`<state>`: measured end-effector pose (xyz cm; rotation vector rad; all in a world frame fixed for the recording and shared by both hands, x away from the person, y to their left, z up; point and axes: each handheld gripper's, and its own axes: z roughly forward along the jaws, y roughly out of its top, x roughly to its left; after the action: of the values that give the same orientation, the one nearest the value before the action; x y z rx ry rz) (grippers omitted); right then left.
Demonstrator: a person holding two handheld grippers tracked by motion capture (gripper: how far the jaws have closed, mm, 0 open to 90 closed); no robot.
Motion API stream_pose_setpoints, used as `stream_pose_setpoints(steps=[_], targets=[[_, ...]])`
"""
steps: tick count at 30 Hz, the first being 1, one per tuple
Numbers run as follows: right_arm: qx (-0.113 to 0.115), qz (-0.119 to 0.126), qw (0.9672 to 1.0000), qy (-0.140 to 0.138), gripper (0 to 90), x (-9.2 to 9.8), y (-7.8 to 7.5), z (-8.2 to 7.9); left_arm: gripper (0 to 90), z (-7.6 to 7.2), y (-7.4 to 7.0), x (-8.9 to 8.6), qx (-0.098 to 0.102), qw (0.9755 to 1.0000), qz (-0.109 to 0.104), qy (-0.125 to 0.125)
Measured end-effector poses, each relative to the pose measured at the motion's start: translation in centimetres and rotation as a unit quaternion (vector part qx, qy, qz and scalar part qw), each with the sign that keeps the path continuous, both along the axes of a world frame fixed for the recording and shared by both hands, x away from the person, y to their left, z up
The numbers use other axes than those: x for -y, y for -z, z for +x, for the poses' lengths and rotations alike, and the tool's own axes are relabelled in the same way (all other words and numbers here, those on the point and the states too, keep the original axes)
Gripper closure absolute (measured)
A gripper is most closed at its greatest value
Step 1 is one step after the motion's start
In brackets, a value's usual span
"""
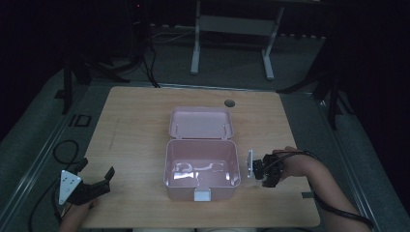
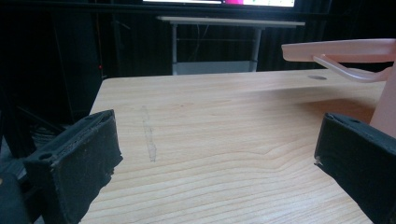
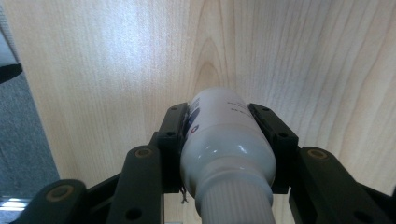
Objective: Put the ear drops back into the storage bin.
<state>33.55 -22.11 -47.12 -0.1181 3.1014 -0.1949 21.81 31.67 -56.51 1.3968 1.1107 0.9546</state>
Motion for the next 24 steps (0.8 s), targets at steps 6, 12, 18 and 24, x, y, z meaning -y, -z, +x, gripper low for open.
stream_pose_setpoints(steps=[6, 12, 18, 24], targets=[[-0.004, -0.005, 1.0, -0.007, 59.4, -0.2, -1.2, -0.5, 0.4, 0.0, 0.0, 0.0, 0.0, 1.0, -0.001, 0.0], [-0.002, -0.008, 1.0, -0.005, 59.4, -0.4, -2.3, -0.8, 0.4, 0.0, 0.0, 0.0, 0.0, 1.0, 0.0, 0.0], [0.004, -0.004, 1.0, 0.004, 59.4, -0.7, -3.5, -0.9, 0.4, 0.0, 0.0, 0.0, 0.0, 1.0, -0.001, 0.0], [0.005, -0.003, 1.0, 0.007, 59.4, -1.1, -4.8, -0.9, 0.4, 0.0, 0.0, 0.0, 0.0, 1.0, -0.001, 0.001]])
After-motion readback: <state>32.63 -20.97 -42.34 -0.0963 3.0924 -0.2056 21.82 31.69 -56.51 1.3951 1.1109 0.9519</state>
